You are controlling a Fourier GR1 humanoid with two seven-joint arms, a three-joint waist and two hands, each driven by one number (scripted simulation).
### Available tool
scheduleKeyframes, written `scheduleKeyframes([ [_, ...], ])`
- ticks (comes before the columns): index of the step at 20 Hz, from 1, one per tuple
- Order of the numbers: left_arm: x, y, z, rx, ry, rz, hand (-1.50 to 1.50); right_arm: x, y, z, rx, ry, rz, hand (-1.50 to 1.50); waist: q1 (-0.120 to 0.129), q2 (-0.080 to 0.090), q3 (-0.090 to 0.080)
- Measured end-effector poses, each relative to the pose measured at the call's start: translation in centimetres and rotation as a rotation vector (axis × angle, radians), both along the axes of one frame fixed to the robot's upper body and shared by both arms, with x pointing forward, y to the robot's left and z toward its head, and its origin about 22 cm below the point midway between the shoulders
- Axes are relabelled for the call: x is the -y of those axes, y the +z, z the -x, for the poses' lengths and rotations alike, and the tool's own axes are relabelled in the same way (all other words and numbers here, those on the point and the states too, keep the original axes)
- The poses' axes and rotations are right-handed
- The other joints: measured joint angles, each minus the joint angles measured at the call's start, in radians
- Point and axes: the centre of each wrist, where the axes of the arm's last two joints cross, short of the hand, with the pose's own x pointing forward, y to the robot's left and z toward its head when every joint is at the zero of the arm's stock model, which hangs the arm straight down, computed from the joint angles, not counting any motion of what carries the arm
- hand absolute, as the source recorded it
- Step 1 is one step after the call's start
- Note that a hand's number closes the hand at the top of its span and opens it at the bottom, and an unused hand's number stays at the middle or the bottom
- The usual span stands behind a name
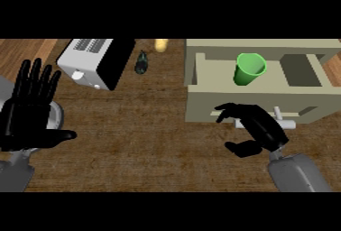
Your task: Pick up the cup, place it into the drawer and close the drawer
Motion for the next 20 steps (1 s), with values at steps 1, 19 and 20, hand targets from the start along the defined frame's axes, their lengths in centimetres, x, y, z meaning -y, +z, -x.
scheduleKeyframes([
  [1, -0.2, -0.4, 0.2, -0.003, -0.001, 0.003, -1.5, -0.1, -0.6, -0.5, -0.009, -0.001, 0.022, -1.5, 0.0, 0.0, 0.0],
  [19, -3.4, -2.0, 1.1, 0.01, -0.02, 0.022, -1.5, 1.6, -2.9, -11.1, -0.088, 0.005, 0.004, -1.5, 0.018, 0.0, -0.003],
  [20, -3.5, -2.1, 1.2, 0.011, -0.025, 0.025, -1.5, 2.2, -2.7, -11.4, -0.087, 0.019, 0.002, -1.5, 0.024, 0.0, -0.004],
])
